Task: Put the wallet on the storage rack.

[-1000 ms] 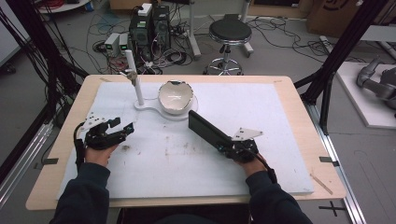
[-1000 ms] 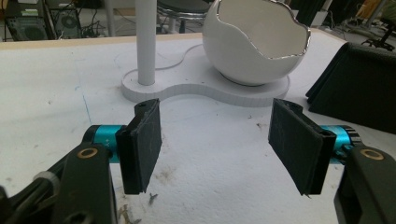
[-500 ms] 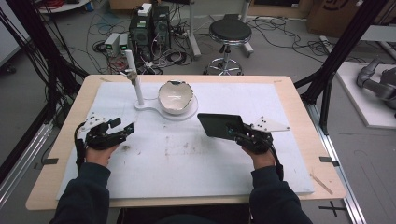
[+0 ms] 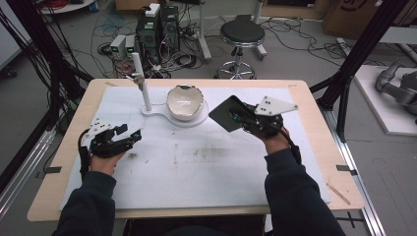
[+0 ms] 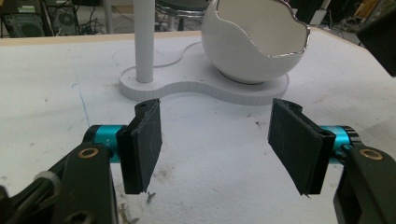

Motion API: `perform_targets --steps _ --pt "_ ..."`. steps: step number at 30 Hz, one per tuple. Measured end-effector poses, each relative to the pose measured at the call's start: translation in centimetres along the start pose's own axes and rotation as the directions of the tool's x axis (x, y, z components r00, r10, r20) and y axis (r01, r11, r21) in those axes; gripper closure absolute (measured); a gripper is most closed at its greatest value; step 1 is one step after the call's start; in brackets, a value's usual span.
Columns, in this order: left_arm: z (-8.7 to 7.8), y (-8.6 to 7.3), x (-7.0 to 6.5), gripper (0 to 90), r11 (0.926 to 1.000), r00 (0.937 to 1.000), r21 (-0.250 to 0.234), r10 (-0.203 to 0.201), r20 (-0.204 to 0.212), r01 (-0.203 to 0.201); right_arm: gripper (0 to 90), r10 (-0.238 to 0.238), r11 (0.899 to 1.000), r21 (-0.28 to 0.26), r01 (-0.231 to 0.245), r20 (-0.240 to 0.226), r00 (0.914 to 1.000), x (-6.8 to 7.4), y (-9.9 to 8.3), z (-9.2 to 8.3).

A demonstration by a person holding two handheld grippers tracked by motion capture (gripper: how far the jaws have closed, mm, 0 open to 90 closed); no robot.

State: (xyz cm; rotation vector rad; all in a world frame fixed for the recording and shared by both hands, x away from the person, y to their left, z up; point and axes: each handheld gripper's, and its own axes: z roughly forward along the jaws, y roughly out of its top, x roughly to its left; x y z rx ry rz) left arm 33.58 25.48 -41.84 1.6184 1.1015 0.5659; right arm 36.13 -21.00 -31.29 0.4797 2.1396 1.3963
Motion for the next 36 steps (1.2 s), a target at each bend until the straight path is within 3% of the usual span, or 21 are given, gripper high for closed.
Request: perform_targets --steps 5,7,10,11,13,14,16,17,19,22,25,28,32,36 --pt "0.0 0.0 0.1 34.9 1.0 1.0 -0.005 -0.007 0.002 0.007 74.3 -0.096 0.995 -0.018 0.096 -0.035 0.9947 -0.9 3.4 2.0" --pt "0.0 0.0 0.2 34.9 1.0 1.0 -0.005 -0.007 0.004 0.007 74.2 -0.105 0.994 -0.023 0.104 -0.039 0.9937 -1.0 3.8 2.2" --pt "0.0 0.0 0.1 34.9 1.0 1.0 -0.003 -0.007 0.006 0.007 74.3 -0.154 0.987 -0.049 0.151 -0.06 0.9863 -1.1 5.2 3.3" --pt "0.0 0.0 0.1 34.9 1.0 1.0 -0.003 -0.005 0.006 0.005 74.3 -0.186 0.982 -0.057 0.182 -0.069 0.9801 -1.2 5.9 4.1" --pt "0.0 0.0 0.1 34.9 1.0 0.9999 -0.003 -0.006 0.008 0.006 74.3 -0.199 0.979 -0.051 0.196 -0.076 0.977 -1.3 6.2 4.5" --pt "0.0 0.0 0.1 34.9 1.0 0.9999 -0.004 -0.008 0.009 0.008 74.3 -0.239 0.971 -0.044 0.236 -0.091 0.9666 -1.4 7.0 5.6" --pt "0.0 0.0 0.1 34.9 0.9999 0.9999 -0.007 -0.011 0.009 0.011 74.3 -0.25 0.968 -0.044 0.247 -0.097 0.9633 -1.4 7.3 6.0" --pt "0.0 0.0 0.2 34.9 0.9999 0.9999 -0.009 -0.011 0.008 0.011 74.3 -0.284 0.959 -0.055 0.279 -0.115 0.9519 -1.6 8.1 7.0" --pt "0.0 0.0 0.2 34.9 0.9999 0.9999 -0.01 -0.012 0.009 0.013 74.4 -0.297 0.955 -0.055 0.292 -0.123 0.947 -1.6 8.3 7.4" --pt "0.0 0.0 0.2 35.0 0.9999 0.9999 -0.007 -0.012 0.01 0.012 74.3 -0.343 0.939 -0.033 0.342 -0.161 0.9255 -1.7 9.1 9.2" --pt "-0.1 0.0 0.2 35.0 0.9998 0.9998 -0.011 -0.016 0.013 0.017 74.3 -0.346 0.936 -0.006 0.351 -0.188 0.9192 -1.7 9.1 11.5" --pt "-0.1 0.0 0.2 35.0 0.9998 0.9998 -0.011 -0.017 0.012 0.017 74.4 -0.349 0.934 0.011 0.358 -0.195 0.9167 -1.6 8.7 12.4" --pt "-0.2 0.0 0.3 35.0 0.9997 0.9997 -0.014 -0.021 0.013 0.021 74.3 -0.36 0.923 0.057 0.38 -0.213 0.9082 -1.5 7.8 14.4" --pt "-0.2 0.0 0.4 35.0 0.9997 0.9997 -0.012 -0.022 0.014 0.022 74.3 -0.358 0.92 0.088 0.383 -0.214 0.9088 -1.7 7.0 15.7"
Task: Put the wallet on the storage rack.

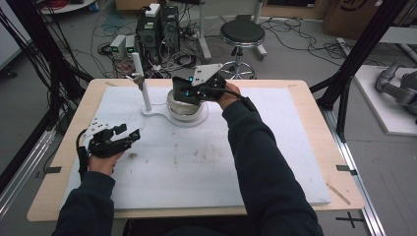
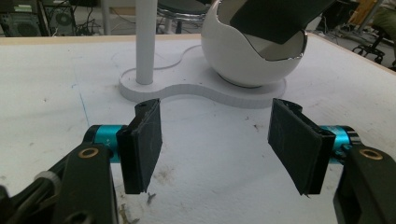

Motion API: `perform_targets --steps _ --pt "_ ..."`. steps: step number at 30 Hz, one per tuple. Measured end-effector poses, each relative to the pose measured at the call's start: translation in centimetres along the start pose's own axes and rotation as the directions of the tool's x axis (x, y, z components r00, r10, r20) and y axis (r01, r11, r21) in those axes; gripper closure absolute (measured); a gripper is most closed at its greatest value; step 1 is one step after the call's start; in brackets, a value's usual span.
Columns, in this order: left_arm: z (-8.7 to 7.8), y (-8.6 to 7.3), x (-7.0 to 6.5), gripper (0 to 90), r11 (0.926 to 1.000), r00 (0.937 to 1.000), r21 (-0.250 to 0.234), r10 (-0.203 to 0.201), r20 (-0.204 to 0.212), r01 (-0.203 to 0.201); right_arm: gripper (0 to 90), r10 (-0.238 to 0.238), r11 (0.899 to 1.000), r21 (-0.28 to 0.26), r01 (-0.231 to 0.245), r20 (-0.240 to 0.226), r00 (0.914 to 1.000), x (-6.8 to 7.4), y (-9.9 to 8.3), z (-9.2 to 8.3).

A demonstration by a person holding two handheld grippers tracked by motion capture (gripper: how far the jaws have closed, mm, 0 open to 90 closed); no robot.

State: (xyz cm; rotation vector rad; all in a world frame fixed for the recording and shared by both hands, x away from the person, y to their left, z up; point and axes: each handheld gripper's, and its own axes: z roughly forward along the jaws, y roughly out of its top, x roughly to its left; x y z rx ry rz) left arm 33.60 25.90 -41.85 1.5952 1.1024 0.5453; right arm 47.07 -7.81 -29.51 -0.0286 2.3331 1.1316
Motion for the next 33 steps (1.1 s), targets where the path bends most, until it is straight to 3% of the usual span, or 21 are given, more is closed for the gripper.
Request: perform_targets --steps 7,12,17,24,26,28,30,33 --pt "0.0 0.0 0.0 35.0 1.0 1.0 0.001 0.0 0.001 0.0 74.0 -0.024 0.998 0.051 0.023 0.018 0.9996 -0.1 -1.0 1.7" --pt "-0.1 -0.1 0.0 35.1 1.0 1.0 -0.002 -0.005 0.001 0.005 71.1 -0.012 0.998 0.065 0.013 -0.013 0.9998 0.6 -1.4 2.7" --pt "-0.2 -0.1 0.1 35.1 1.0 1.0 0.0 -0.006 0.0 0.006 55.8 0.107 0.994 0.015 -0.106 -0.034 0.9937 0.6 -1.8 1.4" --pt "-0.2 -0.1 0.0 35.1 1.0 1.0 0.0 -0.002 -0.003 0.002 53.3 0.119 0.993 0.018 -0.118 -0.081 0.9895 0.8 -1.5 -0.4" --pt "-0.2 -0.1 0.0 35.1 1.0 1.0 -0.001 -0.003 -0.002 0.003 55.9 0.12 0.993 0.013 -0.12 -0.098 0.9879 1.2 -1.5 -0.7" --pt "-0.2 -0.1 -0.1 35.1 1.0 1.0 -0.001 -0.004 -0.002 0.004 69.5 0.118 0.993 -0.003 -0.12 -0.139 0.9832 2.1 -1.9 -1.0" --pt "-0.2 -0.1 -0.1 35.1 1.0 1.0 -0.002 -0.005 -0.002 0.005 70.7 0.124 0.992 -0.003 -0.126 -0.15 0.9809 2.4 -2.1 -1.0" --pt "-0.2 -0.1 -0.1 35.1 1.0 1.0 -0.001 -0.003 0.001 0.003 75.6 0.074 0.997 -0.01 -0.076 -0.139 0.9875 3.4 -2.5 -1.2"
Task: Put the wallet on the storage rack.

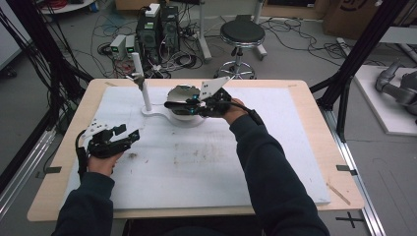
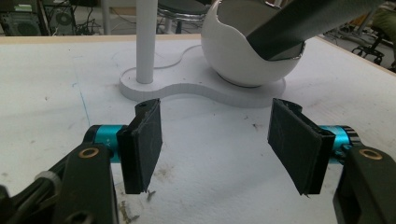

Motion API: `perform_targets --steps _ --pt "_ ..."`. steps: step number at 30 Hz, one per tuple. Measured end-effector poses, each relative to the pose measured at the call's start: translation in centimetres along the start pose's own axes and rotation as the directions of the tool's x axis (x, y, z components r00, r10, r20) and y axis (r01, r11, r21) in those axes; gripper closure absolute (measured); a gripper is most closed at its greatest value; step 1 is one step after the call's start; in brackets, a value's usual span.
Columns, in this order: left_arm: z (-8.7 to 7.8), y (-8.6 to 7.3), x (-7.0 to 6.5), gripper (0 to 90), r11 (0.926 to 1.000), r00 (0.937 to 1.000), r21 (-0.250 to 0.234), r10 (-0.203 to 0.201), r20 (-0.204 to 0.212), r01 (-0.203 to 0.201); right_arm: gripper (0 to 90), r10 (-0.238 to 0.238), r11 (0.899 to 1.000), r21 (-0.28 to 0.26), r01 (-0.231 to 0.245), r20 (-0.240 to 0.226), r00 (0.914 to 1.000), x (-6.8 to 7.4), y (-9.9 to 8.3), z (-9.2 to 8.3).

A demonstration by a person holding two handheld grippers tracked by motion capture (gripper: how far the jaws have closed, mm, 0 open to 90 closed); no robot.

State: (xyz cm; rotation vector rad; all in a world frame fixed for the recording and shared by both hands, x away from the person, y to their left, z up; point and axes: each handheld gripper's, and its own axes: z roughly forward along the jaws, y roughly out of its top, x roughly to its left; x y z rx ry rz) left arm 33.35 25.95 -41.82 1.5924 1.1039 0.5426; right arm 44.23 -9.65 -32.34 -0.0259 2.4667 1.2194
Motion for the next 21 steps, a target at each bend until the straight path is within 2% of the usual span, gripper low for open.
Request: perform_targets --steps 3,4,5,6,7,11,14,17,19,21 --pt "0.0 0.0 0.0 35.1 1.0 1.0 -0.001 0.001 -0.002 -0.001 76.3 -0.017 1.0 -0.01 0.017 0.011 0.9998 0.8 -0.5 0.0" --pt "0.0 0.0 0.0 35.2 1.0 1.0 0.0 0.0 -0.001 0.0 76.7 -0.054 0.998 0.017 0.054 0.017 0.9984 1.3 -0.6 0.1" --pt "0.0 0.0 0.0 35.2 1.0 1.0 0.0 0.002 -0.002 -0.002 76.7 -0.054 0.998 0.017 0.054 0.017 0.9984 1.3 -0.6 0.1" --pt "0.0 0.0 0.0 35.2 1.0 1.0 -0.002 -0.001 -0.001 0.001 76.8 -0.082 0.996 0.025 0.081 0.034 0.9961 1.5 -0.6 0.3" --pt "0.0 0.0 0.0 35.2 1.0 1.0 -0.002 0.0 -0.003 0.0 76.8 -0.083 0.996 0.024 0.082 0.048 0.9954 1.8 -0.9 0.4" --pt "0.0 0.0 0.0 35.2 1.0 1.0 0.0 -0.002 -0.002 0.002 77.4 -0.027 1.0 -0.011 0.028 0.081 0.9963 2.0 -1.5 0.5" --pt "0.0 0.0 0.0 35.1 1.0 1.0 -0.002 0.0 -0.003 0.0 77.8 -0.026 0.999 -0.02 0.028 0.104 0.9942 1.7 -1.4 0.6" --pt "0.0 0.0 0.0 35.2 1.0 1.0 -0.001 -0.001 -0.003 0.001 75.7 0.009 1.0 -0.018 -0.008 0.072 0.9973 1.7 -1.6 0.6" --pt "0.1 0.0 0.0 35.1 1.0 1.0 -0.001 0.002 -0.001 -0.002 67.1 0.049 0.999 -0.009 -0.049 0.065 0.9967 1.8 -1.5 0.6" --pt "0.1 0.0 0.0 35.2 1.0 1.0 -0.002 0.001 -0.002 -0.001 55.2 0.102 0.995 0.001 -0.103 0.076 0.9918 1.8 -1.4 0.6"
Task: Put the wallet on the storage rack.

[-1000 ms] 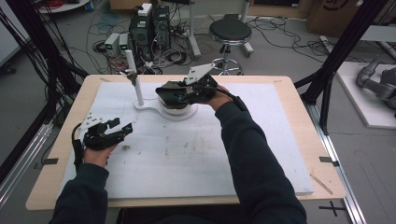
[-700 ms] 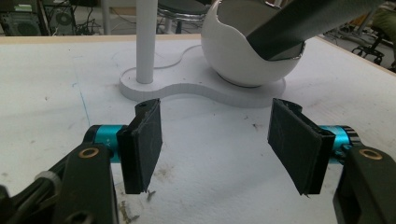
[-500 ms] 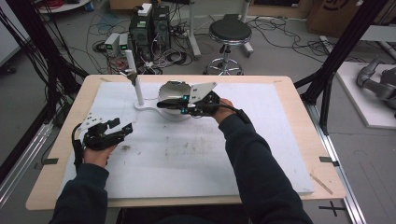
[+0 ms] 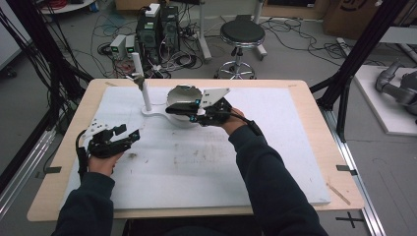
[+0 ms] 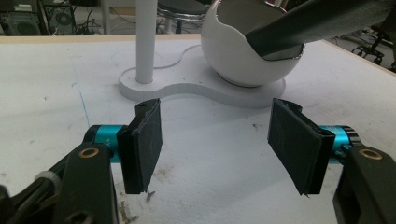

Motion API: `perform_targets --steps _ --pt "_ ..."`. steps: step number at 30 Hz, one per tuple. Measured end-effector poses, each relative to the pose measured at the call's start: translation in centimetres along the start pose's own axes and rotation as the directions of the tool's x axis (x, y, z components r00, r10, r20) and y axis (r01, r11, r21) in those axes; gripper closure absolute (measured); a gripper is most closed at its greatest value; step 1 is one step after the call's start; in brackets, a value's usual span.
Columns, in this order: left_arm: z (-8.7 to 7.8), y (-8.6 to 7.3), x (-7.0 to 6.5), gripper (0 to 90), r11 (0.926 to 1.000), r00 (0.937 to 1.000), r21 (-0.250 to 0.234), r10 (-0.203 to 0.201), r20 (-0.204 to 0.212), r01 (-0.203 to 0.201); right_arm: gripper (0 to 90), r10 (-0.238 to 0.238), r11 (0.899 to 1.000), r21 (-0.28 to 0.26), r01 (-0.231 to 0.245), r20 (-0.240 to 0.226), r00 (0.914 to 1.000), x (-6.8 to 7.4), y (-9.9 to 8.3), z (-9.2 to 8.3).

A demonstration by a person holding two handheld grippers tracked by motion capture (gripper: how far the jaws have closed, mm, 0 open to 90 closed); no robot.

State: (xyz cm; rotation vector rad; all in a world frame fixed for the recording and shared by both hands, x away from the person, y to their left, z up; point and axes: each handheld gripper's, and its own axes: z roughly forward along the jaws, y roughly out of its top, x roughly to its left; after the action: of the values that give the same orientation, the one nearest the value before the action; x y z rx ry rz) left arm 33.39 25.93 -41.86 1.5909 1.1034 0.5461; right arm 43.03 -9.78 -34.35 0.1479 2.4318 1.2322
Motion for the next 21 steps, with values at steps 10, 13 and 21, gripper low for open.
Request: perform_targets --steps 10,13,21 --pt "0.0 0.0 0.1 35.1 1.0 1.0 0.001 -0.001 -0.004 0.001 36.2 0.134 0.991 0.019 -0.134 -0.006 0.991 -0.5 -0.2 -2.1" --pt "0.0 0.0 0.0 35.1 1.0 1.0 0.001 0.003 -0.003 -0.003 36.1 0.137 0.99 0.016 -0.137 0.001 0.9906 -0.5 -0.4 -2.7" --pt "0.0 0.1 0.1 32.2 1.0 1.0 -0.008 0.002 0.001 -0.002 28.0 0.21 0.977 0.007 -0.211 0.06 0.9758 -0.6 -2.0 -5.3"
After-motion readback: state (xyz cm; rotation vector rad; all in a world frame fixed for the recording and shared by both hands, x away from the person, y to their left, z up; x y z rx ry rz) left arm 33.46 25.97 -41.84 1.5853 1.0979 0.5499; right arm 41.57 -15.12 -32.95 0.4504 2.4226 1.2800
